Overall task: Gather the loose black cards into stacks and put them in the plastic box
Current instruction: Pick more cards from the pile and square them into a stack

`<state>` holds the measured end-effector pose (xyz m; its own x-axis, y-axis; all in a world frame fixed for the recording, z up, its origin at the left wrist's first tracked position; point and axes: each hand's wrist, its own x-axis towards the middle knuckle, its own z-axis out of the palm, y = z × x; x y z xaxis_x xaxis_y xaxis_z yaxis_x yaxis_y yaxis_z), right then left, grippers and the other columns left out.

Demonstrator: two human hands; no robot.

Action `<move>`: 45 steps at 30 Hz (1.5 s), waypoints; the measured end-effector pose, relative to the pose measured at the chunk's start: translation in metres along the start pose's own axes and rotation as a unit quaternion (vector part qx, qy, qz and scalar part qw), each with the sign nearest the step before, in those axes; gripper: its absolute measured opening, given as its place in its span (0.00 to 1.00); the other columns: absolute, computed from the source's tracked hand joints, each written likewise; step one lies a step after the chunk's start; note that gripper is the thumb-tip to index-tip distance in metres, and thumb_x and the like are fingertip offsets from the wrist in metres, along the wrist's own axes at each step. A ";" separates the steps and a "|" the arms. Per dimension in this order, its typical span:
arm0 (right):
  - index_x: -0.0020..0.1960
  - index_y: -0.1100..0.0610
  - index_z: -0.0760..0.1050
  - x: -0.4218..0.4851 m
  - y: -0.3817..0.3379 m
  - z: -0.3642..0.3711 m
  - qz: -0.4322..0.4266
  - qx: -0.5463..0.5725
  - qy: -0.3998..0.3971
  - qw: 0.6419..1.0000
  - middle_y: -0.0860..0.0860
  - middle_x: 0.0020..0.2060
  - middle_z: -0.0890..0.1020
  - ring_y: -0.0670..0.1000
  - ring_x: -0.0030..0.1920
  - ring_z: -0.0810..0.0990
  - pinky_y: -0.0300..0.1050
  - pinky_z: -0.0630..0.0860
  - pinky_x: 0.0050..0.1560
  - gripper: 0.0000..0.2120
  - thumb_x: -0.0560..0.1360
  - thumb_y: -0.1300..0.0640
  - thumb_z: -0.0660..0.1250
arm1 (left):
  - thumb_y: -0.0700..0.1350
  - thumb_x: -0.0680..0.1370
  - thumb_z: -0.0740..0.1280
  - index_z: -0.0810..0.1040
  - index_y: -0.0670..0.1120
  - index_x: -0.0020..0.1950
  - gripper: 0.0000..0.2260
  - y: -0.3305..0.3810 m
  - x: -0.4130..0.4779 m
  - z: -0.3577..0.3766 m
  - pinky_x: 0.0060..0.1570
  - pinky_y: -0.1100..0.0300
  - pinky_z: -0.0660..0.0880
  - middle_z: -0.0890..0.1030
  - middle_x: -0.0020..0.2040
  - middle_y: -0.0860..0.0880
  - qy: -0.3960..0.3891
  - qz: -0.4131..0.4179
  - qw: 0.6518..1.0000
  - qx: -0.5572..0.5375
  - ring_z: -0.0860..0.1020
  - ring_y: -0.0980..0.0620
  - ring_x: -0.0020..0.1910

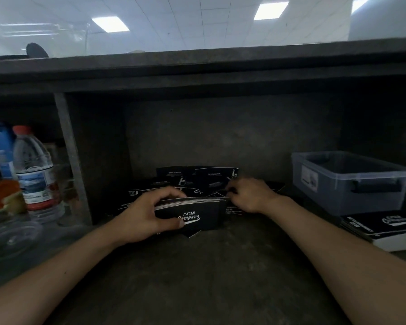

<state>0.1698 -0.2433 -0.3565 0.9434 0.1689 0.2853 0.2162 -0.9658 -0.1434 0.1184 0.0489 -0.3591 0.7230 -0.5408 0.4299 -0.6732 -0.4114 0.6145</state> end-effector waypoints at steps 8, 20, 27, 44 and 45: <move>0.73 0.49 0.70 -0.002 0.012 -0.002 0.022 0.047 -0.036 0.998 0.52 0.73 0.70 0.54 0.71 0.70 0.45 0.68 0.69 0.27 0.76 0.42 0.66 | 0.43 0.71 0.79 0.78 0.52 0.50 0.14 0.004 0.000 0.002 0.49 0.53 0.81 0.84 0.52 0.51 0.002 -0.020 1.000 -0.005 0.83 0.51 0.51; 0.66 0.44 0.77 -0.006 0.022 -0.023 0.012 0.101 -0.083 0.991 0.39 0.43 0.77 0.35 0.37 0.73 0.26 0.66 0.34 0.26 0.68 0.51 0.76 | 0.45 0.71 0.78 0.80 0.57 0.53 0.14 0.005 -0.001 0.001 0.51 0.60 0.80 0.83 0.53 0.52 -0.015 -0.011 1.000 -0.009 0.83 0.52 0.52; 0.57 0.46 0.82 -0.005 0.026 -0.019 -0.008 0.151 -0.053 0.987 0.39 0.46 0.79 0.41 0.50 0.77 0.37 0.70 0.50 0.18 0.71 0.40 0.74 | 0.46 0.72 0.78 0.81 0.57 0.52 0.12 0.007 -0.001 0.002 0.50 0.62 0.80 0.84 0.52 0.52 -0.019 -0.019 1.000 -0.017 0.83 0.54 0.51; 0.70 0.35 0.66 -0.008 0.007 -0.037 -0.036 0.509 0.157 0.845 0.49 0.57 0.78 0.47 0.44 0.83 0.47 0.82 0.36 0.40 0.69 0.68 0.73 | 0.45 0.72 0.78 0.81 0.52 0.52 0.12 0.008 -0.001 0.002 0.53 0.53 0.81 0.85 0.52 0.53 -0.001 -0.044 0.999 0.007 0.83 0.54 0.50; 0.68 0.38 0.69 -0.009 0.003 -0.036 -0.015 0.539 0.134 0.832 0.49 0.58 0.78 0.49 0.46 0.84 0.47 0.82 0.35 0.34 0.71 0.68 0.71 | 0.45 0.71 0.78 0.81 0.52 0.52 0.12 0.008 0.000 0.003 0.54 0.54 0.80 0.84 0.53 0.54 0.003 -0.043 0.999 0.010 0.83 0.55 0.51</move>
<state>0.1531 -0.2548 -0.3252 0.8751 0.0008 0.4839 0.4742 -0.2006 -0.8573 0.1123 0.0438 -0.3559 0.7792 -0.4988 0.3796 -0.6114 -0.4713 0.6357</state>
